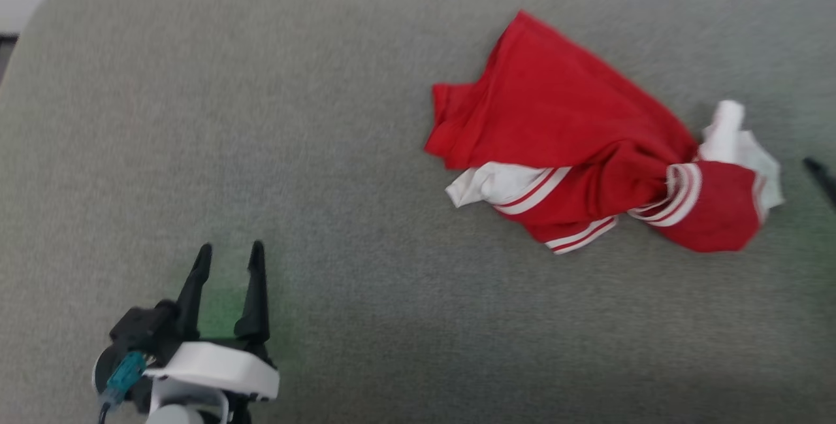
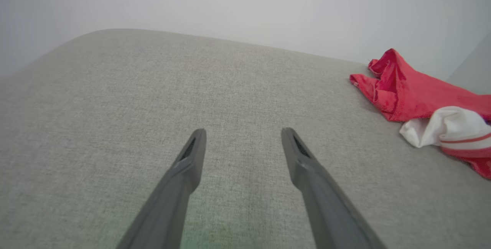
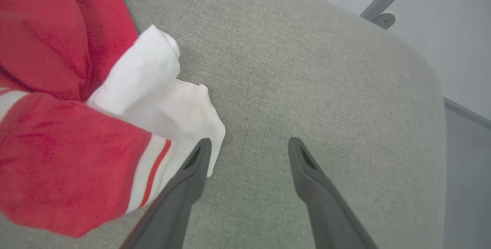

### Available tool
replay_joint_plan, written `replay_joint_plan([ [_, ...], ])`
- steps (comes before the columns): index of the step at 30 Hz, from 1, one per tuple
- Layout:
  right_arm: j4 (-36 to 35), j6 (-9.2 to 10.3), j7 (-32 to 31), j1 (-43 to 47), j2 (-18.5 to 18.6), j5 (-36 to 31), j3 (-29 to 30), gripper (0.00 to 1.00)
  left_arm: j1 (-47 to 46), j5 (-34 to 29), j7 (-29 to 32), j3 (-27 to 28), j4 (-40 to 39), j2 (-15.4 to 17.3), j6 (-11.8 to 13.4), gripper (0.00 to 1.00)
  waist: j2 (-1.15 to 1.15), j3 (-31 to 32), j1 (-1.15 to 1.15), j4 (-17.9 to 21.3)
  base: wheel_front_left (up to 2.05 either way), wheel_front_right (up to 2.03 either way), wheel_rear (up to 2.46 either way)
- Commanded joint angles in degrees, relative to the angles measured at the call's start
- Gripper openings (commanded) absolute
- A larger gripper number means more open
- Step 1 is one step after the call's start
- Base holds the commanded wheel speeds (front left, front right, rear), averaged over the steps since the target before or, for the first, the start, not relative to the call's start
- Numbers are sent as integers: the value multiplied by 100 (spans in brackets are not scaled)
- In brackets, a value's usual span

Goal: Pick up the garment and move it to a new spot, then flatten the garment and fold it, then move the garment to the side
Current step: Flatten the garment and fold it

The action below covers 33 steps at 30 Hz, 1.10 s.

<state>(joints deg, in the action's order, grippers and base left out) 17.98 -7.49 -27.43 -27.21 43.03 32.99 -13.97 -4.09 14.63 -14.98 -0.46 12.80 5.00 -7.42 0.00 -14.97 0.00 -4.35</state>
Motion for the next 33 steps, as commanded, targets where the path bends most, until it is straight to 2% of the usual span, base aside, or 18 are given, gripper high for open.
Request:
replay_joint_plan([
  [1,-42,-1,-264,-206,157,201,-80,100,-150,81,-29,-33,26,-35,-8,100,0,-359,0,-236,0,0,0],
  [8,79,-1,-1260,-892,540,888,-509,100,-479,135,-30,-218,97,-106,-2,100,0,-827,0,-493,0,0,0],
  [15,153,-2,-1946,-822,689,1490,-1108,100,-672,173,-29,-258,116,-151,-2,100,0,-1033,0,-611,0,0,0],
  [16,126,-2,-1955,-813,695,1542,-1153,45,-680,169,-29,-244,114,-154,-2,100,0,-1039,0,-600,0,0,0],
  [17,101,-3,-1942,-808,704,1583,-1198,14,-684,157,-29,-238,116,-153,-2,100,0,-1038,0,-579,0,0,0],
  [18,70,-3,-1910,-812,722,1617,-1237,0,-689,142,-29,-230,122,-151,-2,100,0,-1030,0,-550,0,0,0],
  [23,167,2,-1355,-925,837,1646,-994,0,-696,82,-30,-226,123,-96,-2,100,0,-908,0,-358,0,0,0],
  [29,551,-1,-565,-672,937,1714,-320,0,-644,61,-29,-214,77,-28,-2,100,0,-740,0,-124,0,0,0],
  [33,802,0,-253,-429,954,1742,69,0,-607,60,-29,-216,58,-3,-2,100,0,-694,0,7,0,0,0],
])
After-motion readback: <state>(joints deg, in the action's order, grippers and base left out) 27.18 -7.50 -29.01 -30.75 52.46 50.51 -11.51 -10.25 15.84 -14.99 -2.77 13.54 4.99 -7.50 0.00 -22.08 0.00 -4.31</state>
